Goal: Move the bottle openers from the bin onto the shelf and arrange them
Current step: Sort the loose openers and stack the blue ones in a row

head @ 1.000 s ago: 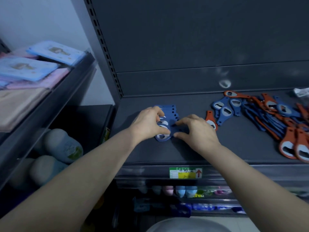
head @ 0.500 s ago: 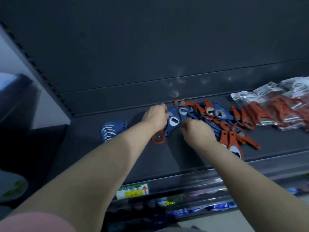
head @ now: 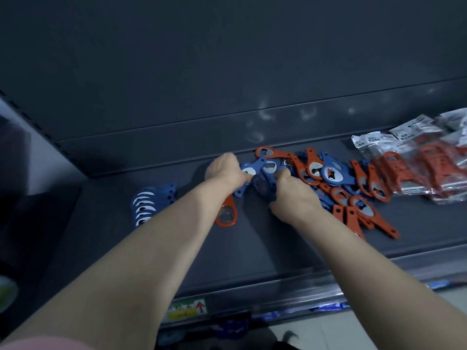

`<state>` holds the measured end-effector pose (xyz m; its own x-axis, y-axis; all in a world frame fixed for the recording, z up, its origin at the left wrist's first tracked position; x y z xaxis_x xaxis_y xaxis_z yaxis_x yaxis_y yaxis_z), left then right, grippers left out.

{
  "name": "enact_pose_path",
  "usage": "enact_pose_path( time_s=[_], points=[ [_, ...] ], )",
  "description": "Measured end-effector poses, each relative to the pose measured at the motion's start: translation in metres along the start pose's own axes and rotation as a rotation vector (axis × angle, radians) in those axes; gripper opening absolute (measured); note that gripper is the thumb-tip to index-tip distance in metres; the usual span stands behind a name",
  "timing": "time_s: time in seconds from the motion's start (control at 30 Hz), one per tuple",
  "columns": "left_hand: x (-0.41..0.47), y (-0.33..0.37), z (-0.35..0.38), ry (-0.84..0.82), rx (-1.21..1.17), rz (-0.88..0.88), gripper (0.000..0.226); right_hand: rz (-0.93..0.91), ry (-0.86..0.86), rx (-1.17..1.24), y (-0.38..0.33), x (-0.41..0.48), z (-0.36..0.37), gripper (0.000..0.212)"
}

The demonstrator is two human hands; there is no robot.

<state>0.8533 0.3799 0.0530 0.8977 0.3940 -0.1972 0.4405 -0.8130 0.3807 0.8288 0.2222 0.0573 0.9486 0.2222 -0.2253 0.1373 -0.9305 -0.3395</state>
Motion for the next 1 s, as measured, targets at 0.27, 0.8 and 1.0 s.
enact_pose_path(
  time_s=[0.27, 0.8, 1.0],
  points=[
    [-0.003, -0.044, -0.023, 0.18, -0.459, -0.078, 0.024, -0.151, 0.04, -0.027, -0.006, 0.012, -0.006, 0.02],
    [-0.135, -0.185, -0.066, 0.019, -0.32, -0.016, 0.028, -0.673, -0.099, 0.171, -0.118, -0.04, 0.034, 0.018],
    [-0.147, -0.214, -0.058, 0.1, -0.265, 0.008, 0.033, -0.715, -0.259, 0.021, -0.133, -0.067, 0.059, 0.02]
  ],
)
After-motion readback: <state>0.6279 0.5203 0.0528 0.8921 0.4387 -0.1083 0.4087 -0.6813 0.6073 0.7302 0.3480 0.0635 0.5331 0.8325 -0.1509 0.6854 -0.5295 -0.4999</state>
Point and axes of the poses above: each hand's wrist, its own x-axis towards the middle knuckle, its own z-axis out of the palm, y = z × x, the point moved 4 cm from there along x, towards the middle knuckle
